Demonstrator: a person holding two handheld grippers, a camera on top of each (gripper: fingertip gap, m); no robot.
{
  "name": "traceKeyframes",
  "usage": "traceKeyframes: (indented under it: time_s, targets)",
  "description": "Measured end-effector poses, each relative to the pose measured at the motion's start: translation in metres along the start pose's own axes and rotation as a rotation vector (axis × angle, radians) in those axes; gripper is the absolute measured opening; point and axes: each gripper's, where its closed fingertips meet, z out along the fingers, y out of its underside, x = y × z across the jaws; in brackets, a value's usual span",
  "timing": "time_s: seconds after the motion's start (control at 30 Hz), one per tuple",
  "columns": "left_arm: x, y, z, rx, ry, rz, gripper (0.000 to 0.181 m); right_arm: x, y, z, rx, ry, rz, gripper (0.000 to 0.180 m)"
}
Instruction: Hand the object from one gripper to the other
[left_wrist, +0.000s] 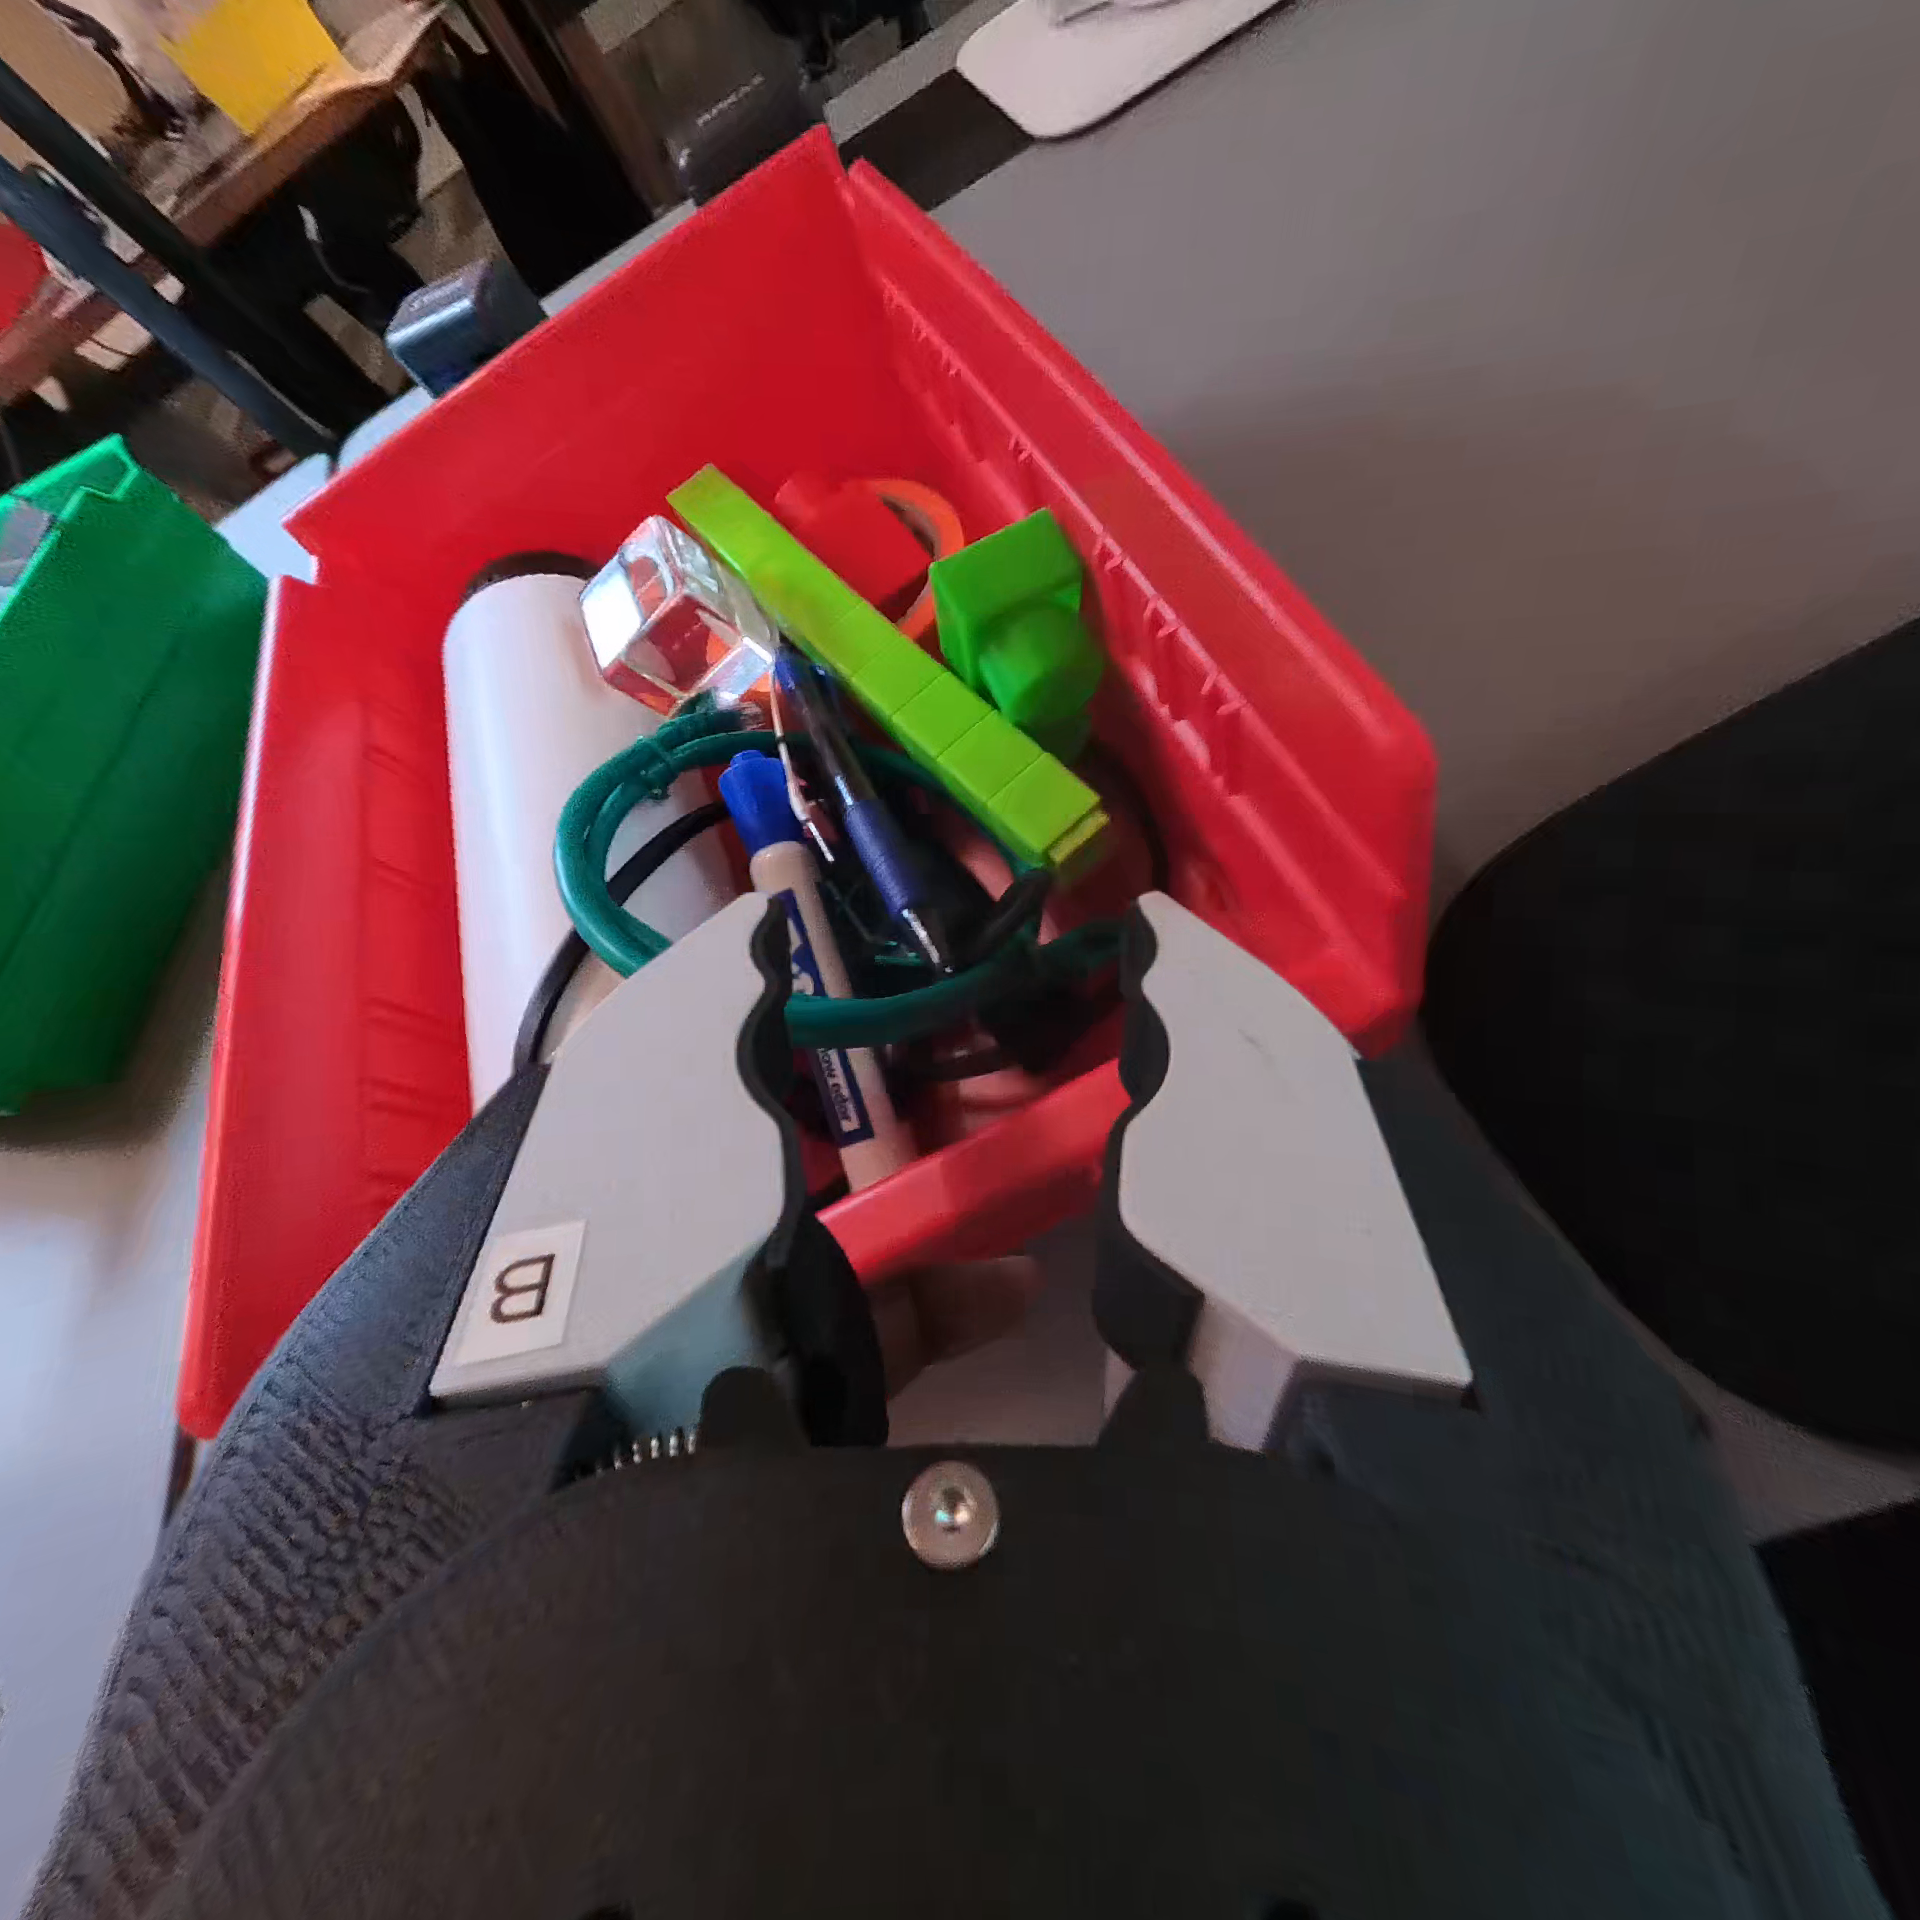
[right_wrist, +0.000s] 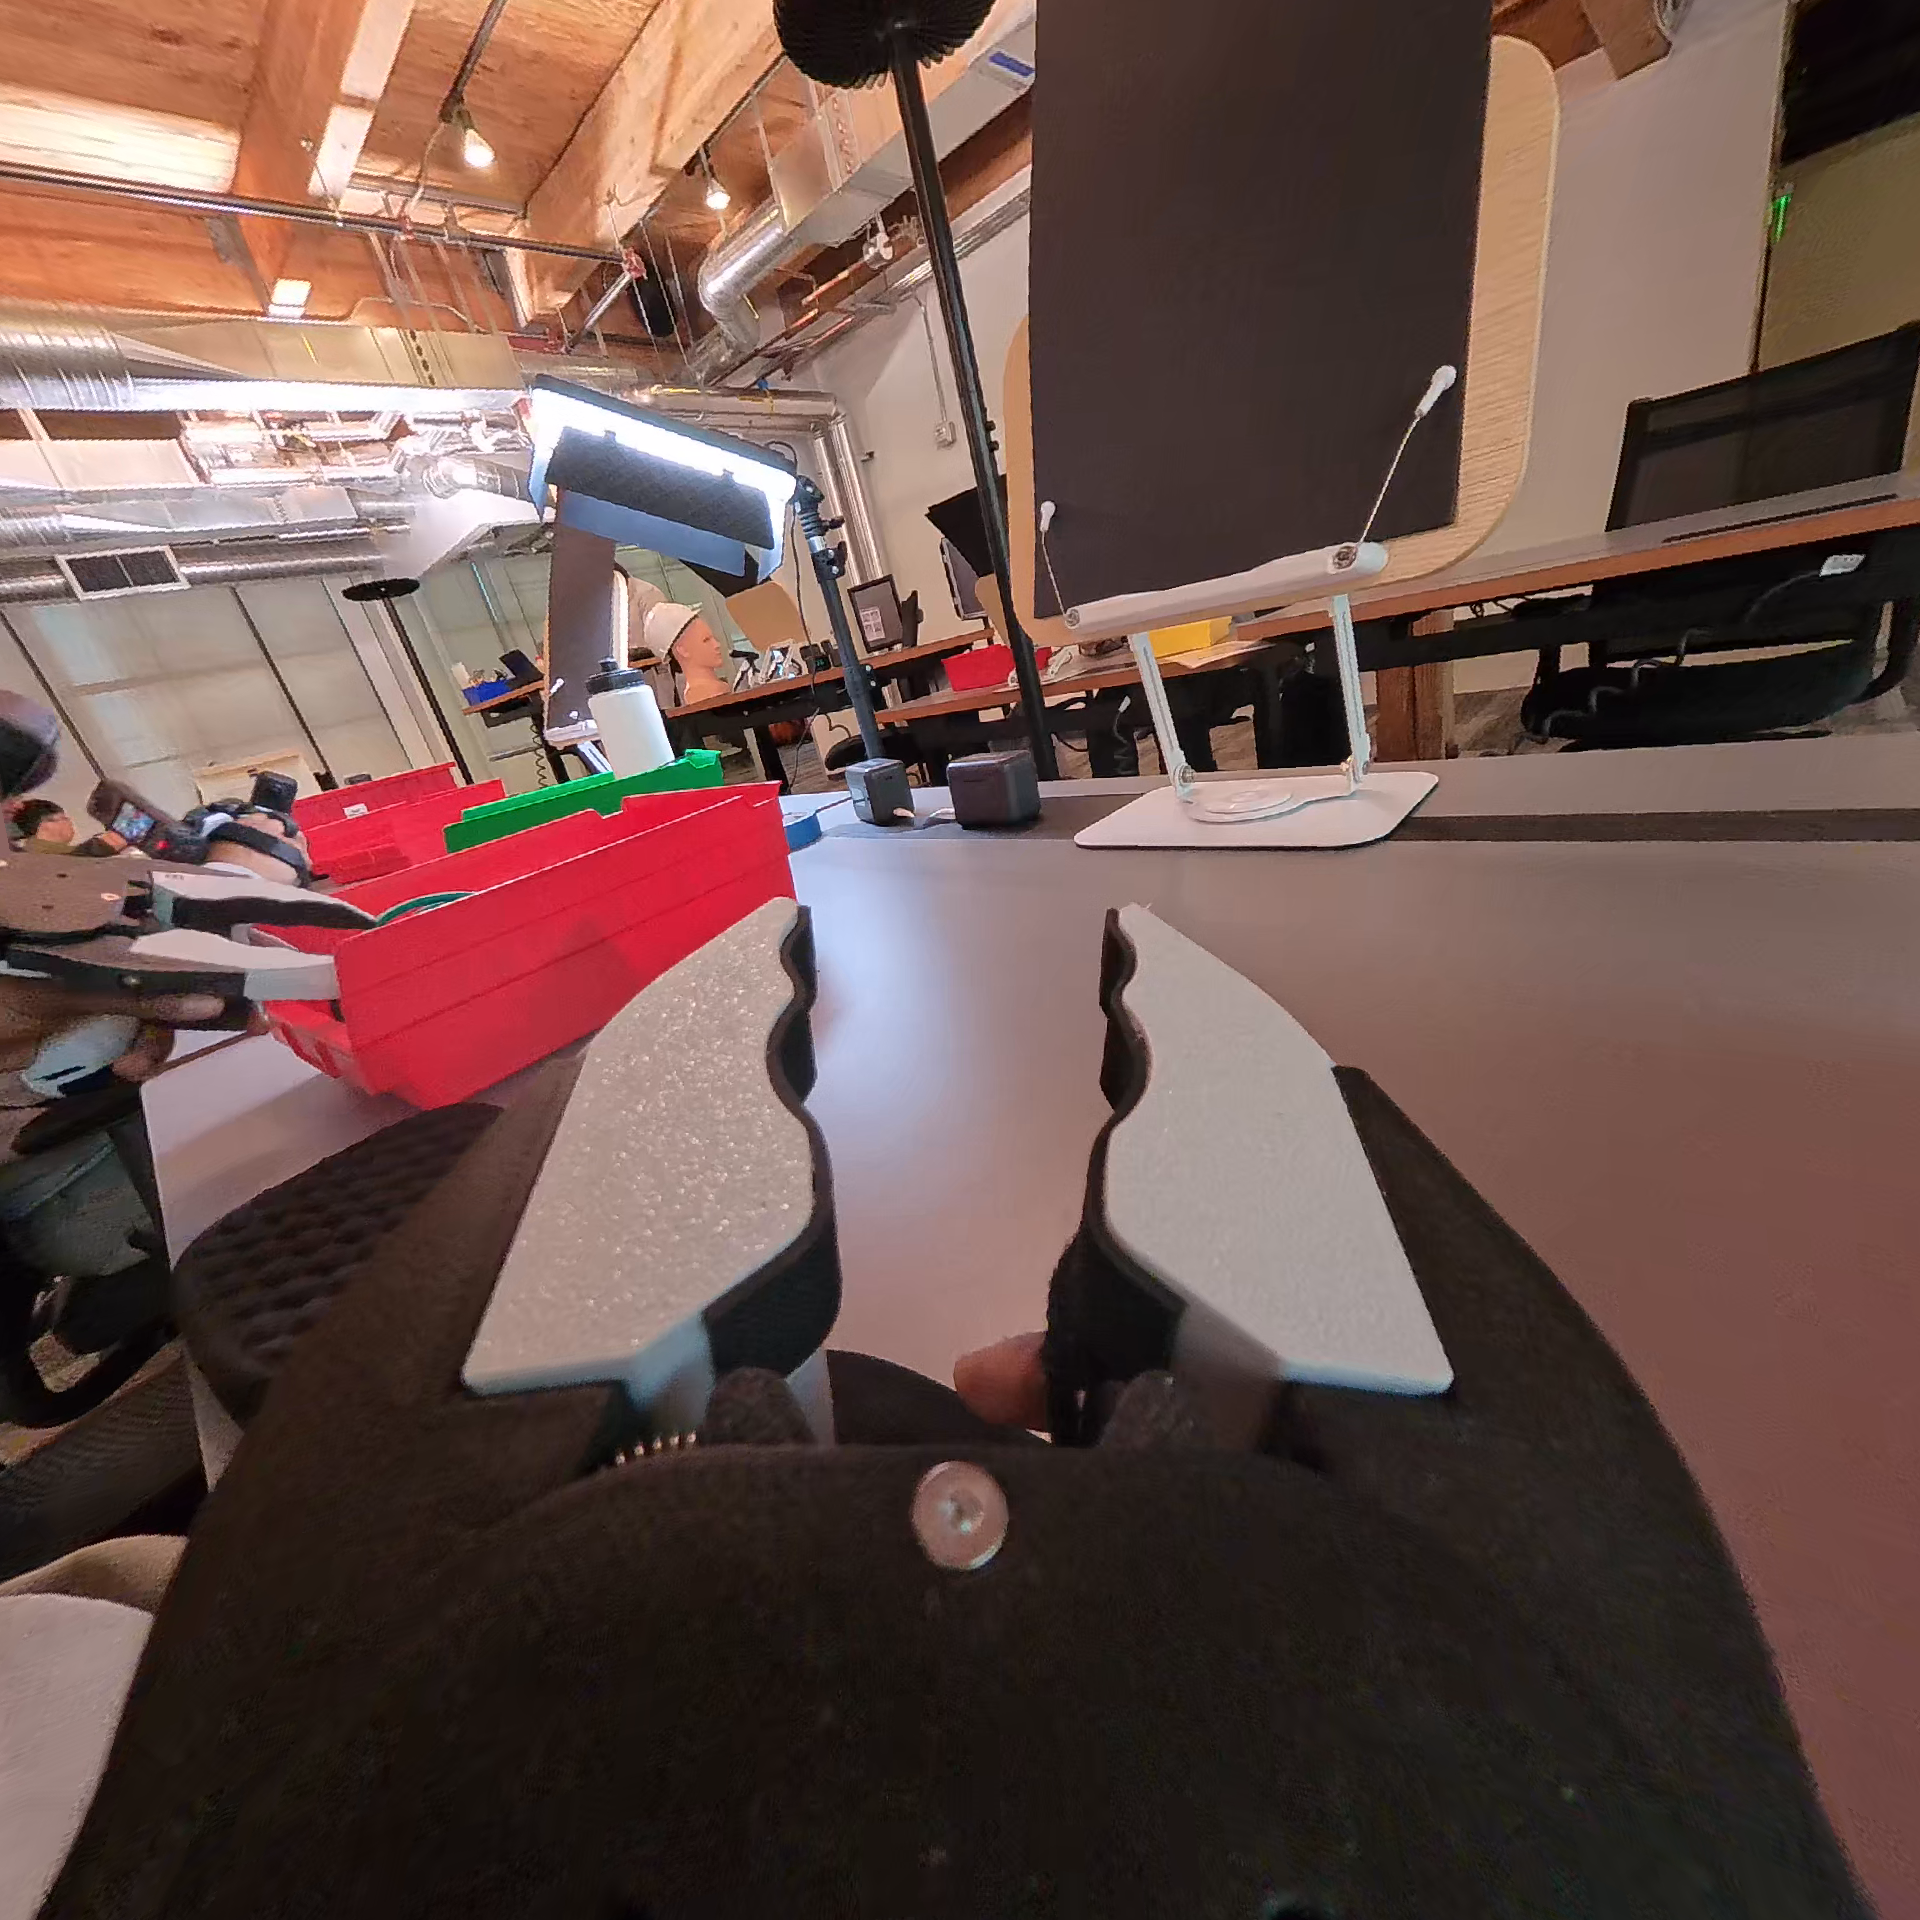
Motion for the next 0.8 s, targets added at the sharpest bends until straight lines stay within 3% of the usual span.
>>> traceKeyframes:
  time_s: [0.1, 0.3, 0.53, 0.8]
  targets:
    - [-0.011, 0.003, 0.006, -0.004, -0.058, 0.004, 0.062, -0.001, 0.000, 0.000, 0.001, 0.002, -0.013, 0.053]
    - [-0.003, 0.008, 0.016, -0.060, 0.002, -0.090, 0.041, -0.001, 0.000, -0.001, 0.007, 0.000, -0.016, 0.052]
    - [-0.010, 0.021, 0.030, -0.169, -0.098, -0.100, 0.024, -0.003, -0.001, -0.001, 0.011, 0.001, -0.036, 0.052]
    - [-0.016, 0.026, 0.032, -0.249, -0.183, -0.060, 0.019, -0.004, -0.002, -0.002, 0.019, -0.001, -0.046, 0.052]
